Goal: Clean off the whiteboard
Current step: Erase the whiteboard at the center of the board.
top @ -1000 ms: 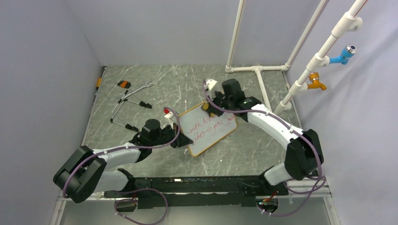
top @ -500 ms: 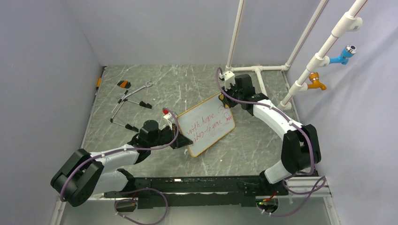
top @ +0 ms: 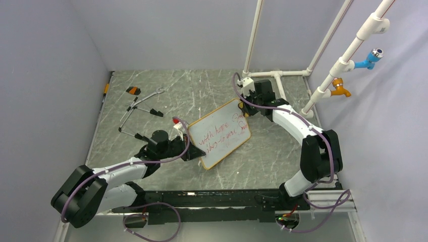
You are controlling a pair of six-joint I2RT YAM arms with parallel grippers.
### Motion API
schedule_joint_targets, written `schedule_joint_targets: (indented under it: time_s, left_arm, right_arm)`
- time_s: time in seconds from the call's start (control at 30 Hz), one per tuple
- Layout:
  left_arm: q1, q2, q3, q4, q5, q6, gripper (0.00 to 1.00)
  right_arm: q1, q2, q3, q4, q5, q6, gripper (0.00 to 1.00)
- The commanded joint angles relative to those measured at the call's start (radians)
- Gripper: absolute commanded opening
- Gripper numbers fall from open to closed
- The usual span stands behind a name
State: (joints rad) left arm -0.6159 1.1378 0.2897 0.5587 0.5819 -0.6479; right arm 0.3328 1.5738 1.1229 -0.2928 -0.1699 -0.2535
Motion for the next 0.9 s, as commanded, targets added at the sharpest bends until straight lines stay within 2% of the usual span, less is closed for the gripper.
schedule_joint_targets:
  time_s: [0.0, 0.17, 0.3, 0.43, 0.53, 0.67, 0.87]
  left_arm:
    - [-0.015, -0.019, 0.017, 0.121, 0.129, 0.109, 0.00]
    - [-0.016, 0.012, 0.020, 0.162, 0.144, 0.096, 0.00]
    - [-0.015, 0.053, 0.027, 0.202, 0.158, 0.083, 0.00]
    - [-0.018, 0.104, 0.032, 0.256, 0.172, 0.054, 0.00]
    - [-0.021, 0.120, 0.031, 0.285, 0.168, 0.036, 0.00]
    - [-0.022, 0.121, 0.029, 0.281, 0.161, 0.039, 0.00]
    - [-0.021, 0.143, 0.033, 0.295, 0.171, 0.038, 0.00]
  right_arm:
    - [0.008, 0.014, 0.007, -0.071, -0.172, -0.021, 0.00]
    - [0.055, -0.011, 0.009, -0.072, -0.350, -0.015, 0.00]
    - [0.145, -0.049, 0.039, -0.049, -0.355, -0.017, 0.00]
    - [0.296, -0.059, 0.058, -0.071, -0.338, -0.065, 0.00]
    - [0.335, -0.051, 0.062, -0.078, -0.331, -0.069, 0.00]
    - [0.310, -0.054, 0.042, -0.037, -0.189, -0.046, 0.00]
    - [0.130, -0.063, 0.017, -0.006, -0.115, 0.000, 0.00]
